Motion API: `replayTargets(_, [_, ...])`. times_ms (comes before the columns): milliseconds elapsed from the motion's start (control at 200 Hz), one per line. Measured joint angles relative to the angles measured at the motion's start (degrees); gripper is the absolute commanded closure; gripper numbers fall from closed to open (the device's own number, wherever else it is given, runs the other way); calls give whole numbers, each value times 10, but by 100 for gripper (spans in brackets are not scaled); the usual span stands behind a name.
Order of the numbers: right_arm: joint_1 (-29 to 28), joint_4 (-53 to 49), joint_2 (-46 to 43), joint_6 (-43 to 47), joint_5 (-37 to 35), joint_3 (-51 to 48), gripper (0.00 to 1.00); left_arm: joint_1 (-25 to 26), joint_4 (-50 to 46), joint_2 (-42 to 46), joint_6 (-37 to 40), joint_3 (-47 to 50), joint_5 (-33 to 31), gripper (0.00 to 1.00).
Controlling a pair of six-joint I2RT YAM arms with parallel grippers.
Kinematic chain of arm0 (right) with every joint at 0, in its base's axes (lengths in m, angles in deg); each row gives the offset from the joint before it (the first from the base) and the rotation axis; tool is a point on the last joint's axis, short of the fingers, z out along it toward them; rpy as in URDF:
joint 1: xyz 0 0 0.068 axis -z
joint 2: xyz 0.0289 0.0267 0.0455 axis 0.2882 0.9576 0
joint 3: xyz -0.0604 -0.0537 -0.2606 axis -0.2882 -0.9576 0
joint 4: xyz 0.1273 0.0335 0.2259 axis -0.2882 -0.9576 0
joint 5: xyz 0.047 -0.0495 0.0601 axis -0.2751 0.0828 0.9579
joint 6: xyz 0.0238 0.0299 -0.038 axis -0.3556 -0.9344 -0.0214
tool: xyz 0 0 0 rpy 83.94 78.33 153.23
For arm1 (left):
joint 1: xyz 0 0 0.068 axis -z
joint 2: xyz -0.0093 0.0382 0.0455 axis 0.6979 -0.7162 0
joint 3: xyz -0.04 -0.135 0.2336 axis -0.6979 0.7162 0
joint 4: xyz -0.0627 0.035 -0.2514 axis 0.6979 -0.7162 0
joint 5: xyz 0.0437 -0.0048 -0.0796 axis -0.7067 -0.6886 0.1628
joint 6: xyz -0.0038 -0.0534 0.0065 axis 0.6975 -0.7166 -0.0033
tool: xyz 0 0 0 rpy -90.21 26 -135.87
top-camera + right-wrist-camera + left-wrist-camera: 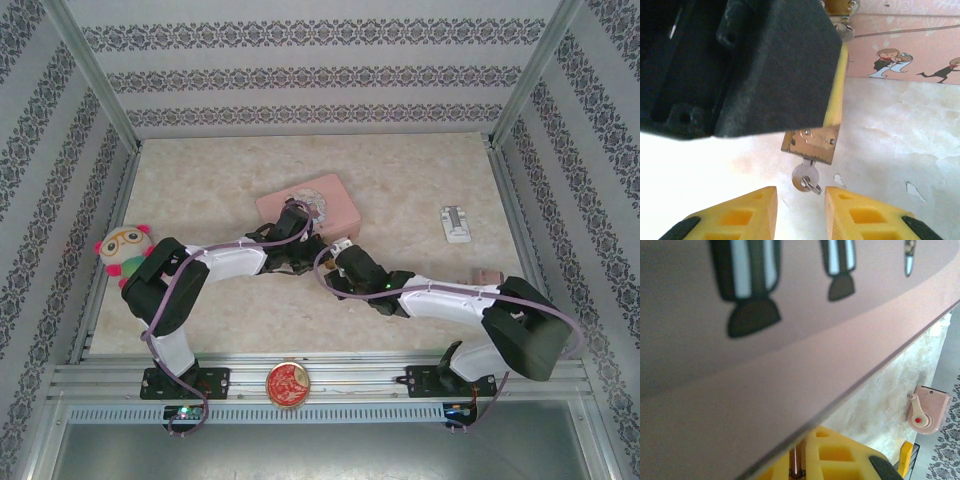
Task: Unlock a padlock with a key
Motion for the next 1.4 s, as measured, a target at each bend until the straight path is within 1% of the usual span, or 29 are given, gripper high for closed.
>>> replayTargets(260, [-4, -11, 0, 14, -7, 1, 69, -3, 3, -2, -7, 0, 9, 100])
replayTargets(660, [-11, -24, 52, 30, -35, 42, 69, -4, 4, -3, -10, 0, 11, 100])
replayTargets(780, [-11, -24, 66, 30, -46, 50, 70, -4, 4, -3, -10, 0, 11, 100])
replayTargets(1169, [-11, -17, 83, 27, -61, 61, 69, -7, 4, -3, -9, 0, 15, 100])
replayTargets(1239, [-11, -17, 84, 27, -61, 61, 73, -8, 4, -3, -9, 0, 15, 100])
replayTargets(1334, [-11, -17, 86, 23, -59, 63, 88, -9, 4, -3, -6, 0, 11, 100])
replayTargets(1399, [-10, -14, 89, 22, -57, 64, 91, -10, 4, -4, -5, 0, 8, 100])
